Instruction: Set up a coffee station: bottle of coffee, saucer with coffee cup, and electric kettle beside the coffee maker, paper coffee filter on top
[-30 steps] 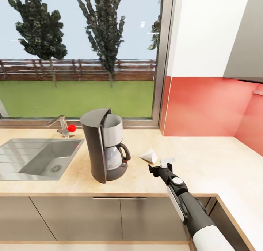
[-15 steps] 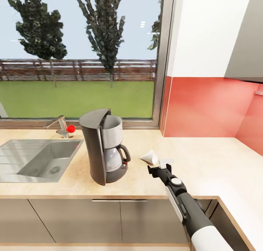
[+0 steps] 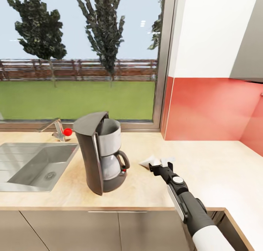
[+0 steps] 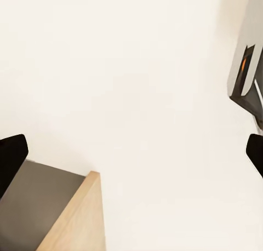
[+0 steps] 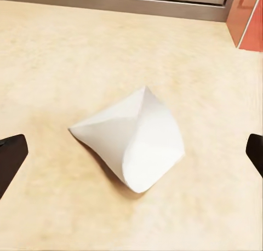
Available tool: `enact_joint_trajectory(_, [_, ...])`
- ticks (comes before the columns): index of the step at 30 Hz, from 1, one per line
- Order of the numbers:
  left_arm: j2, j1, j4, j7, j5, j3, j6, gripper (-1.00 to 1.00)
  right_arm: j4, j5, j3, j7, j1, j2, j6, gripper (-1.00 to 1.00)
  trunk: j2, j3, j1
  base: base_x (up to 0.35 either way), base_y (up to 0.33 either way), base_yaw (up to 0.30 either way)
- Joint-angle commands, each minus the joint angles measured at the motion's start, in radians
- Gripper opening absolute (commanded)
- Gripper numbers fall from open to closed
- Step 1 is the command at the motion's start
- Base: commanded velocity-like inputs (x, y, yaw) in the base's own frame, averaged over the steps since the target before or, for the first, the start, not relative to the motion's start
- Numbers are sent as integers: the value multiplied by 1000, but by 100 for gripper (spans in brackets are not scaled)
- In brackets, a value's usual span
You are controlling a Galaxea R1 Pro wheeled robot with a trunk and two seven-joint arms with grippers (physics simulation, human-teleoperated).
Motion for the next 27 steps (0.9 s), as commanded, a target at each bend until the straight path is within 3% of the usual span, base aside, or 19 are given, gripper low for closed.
enact_joint_trajectory(1, [0, -1, 1, 1, 5, 1, -5, 100, -1, 1, -2, 0, -1, 0, 6, 100, -2, -2, 1, 187, -113, 0])
enact_joint_trajectory(10, [-1, -1, 1, 2, 5, 0, -5, 100, 40, 2, -10, 0, -1, 0, 4, 100, -2, -2, 1, 167, -74, 0])
enact_joint_trajectory(16, [-1, -1, 1, 3, 4, 0, -5, 100, 74, 1, -9, 0, -1, 1, 3, 100, -2, -2, 1, 24, -5, 0])
enact_joint_trajectory(19, [-1, -1, 1, 3, 5, 0, -5, 100, 139, 1, -8, 0, -1, 2, 3, 100, -2, -2, 1, 5, -1, 0])
enact_joint_trajectory(27, [-2, -1, 1, 3, 5, 1, -5, 100, 165, 1, -7, 1, -1, 6, 1, 100, -2, -2, 1, 0, 0, 0])
